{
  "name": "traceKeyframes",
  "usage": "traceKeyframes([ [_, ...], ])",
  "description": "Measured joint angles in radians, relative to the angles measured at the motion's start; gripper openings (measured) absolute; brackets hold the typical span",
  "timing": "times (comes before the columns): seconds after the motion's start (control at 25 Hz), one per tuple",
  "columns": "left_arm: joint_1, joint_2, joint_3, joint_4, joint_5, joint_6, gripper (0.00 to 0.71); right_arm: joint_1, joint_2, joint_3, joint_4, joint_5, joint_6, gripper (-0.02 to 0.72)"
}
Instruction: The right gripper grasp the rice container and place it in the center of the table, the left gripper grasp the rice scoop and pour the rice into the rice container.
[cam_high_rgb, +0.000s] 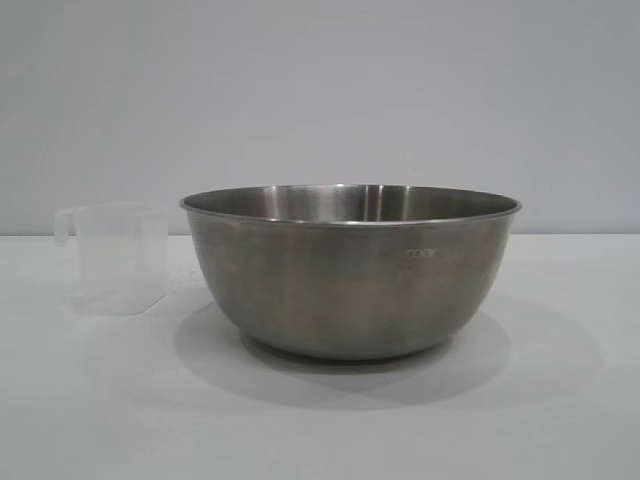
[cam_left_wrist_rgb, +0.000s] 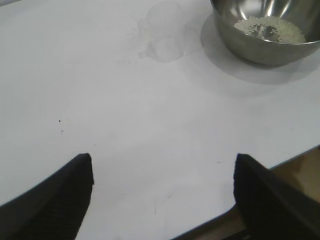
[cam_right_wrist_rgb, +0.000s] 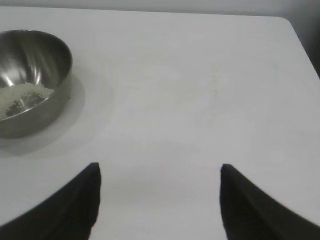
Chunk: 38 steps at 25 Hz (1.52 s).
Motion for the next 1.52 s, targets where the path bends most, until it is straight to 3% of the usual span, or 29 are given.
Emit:
traceKeyframes([
  [0.88, 0.008, 0.0, 0.0, -0.028, 0.028, -0.024, 0.511, 0.0, 0.0, 0.0, 0.0, 0.0, 0.0, 0.414],
  [0.96, 0.044, 0.0, 0.002, -0.032, 0.027, -0.027, 0.511, 0.0, 0.0, 0.0, 0.0, 0.0, 0.0, 0.414],
  [1.16, 0.233, 0.0, 0.006, -0.01, 0.03, -0.028, 0.511, 0.0, 0.0, 0.0, 0.0, 0.0, 0.0, 0.414],
  [1.32, 0.345, 0.0, 0.006, -0.008, 0.03, -0.028, 0.511, 0.0, 0.0, 0.0, 0.0, 0.0, 0.0, 0.414],
  [1.52, 0.436, -0.027, 0.006, -0.008, 0.03, -0.028, 0.511, 0.0, 0.0, 0.0, 0.0, 0.0, 0.0, 0.414],
])
